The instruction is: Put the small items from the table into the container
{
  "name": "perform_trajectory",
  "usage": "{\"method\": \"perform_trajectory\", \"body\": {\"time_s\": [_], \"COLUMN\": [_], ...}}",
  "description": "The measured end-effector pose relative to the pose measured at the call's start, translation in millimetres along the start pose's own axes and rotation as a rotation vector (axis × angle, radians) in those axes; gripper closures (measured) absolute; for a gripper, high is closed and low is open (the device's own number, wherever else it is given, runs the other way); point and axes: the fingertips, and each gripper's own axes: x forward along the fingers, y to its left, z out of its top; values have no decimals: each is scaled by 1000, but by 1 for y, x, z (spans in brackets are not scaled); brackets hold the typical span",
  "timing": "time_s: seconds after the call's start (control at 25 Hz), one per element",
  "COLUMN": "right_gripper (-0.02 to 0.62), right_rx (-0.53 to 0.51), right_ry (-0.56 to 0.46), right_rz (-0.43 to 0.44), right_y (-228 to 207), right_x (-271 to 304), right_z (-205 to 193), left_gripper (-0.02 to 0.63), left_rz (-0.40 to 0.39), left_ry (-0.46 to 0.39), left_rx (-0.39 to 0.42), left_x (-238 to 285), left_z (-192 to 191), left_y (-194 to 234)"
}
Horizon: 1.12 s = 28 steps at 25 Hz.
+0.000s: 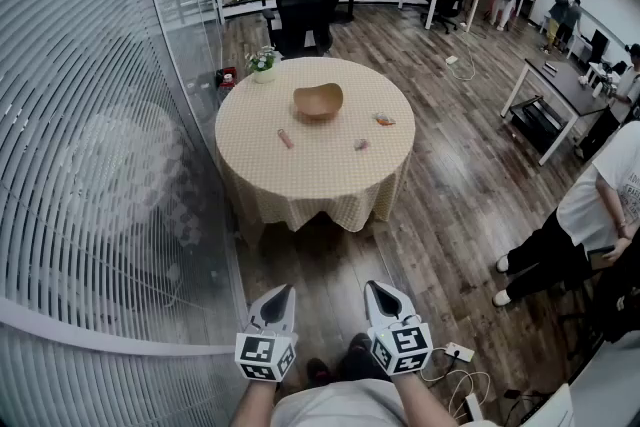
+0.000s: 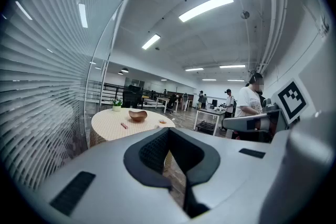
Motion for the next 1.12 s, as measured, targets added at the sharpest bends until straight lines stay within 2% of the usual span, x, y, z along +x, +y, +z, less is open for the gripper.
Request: {"method": "perform_trajectory", "body": {"time_s": [0.72, 1.12], "right_gripper": [594, 594], "right_rx": [31, 2], "right_ry": [-24, -6], "right_rz": [-14, -14], "right_y": [-12, -40], "right_x": [-3, 46], "right_z": [-3, 11], "left_gripper": [600, 600], "left_rz": [-38, -51], "left_ry": [25, 35], "left_rx": [19, 36], "left_x": [19, 66], "left_z": [-4, 8], "left_y": [-13, -7]}}
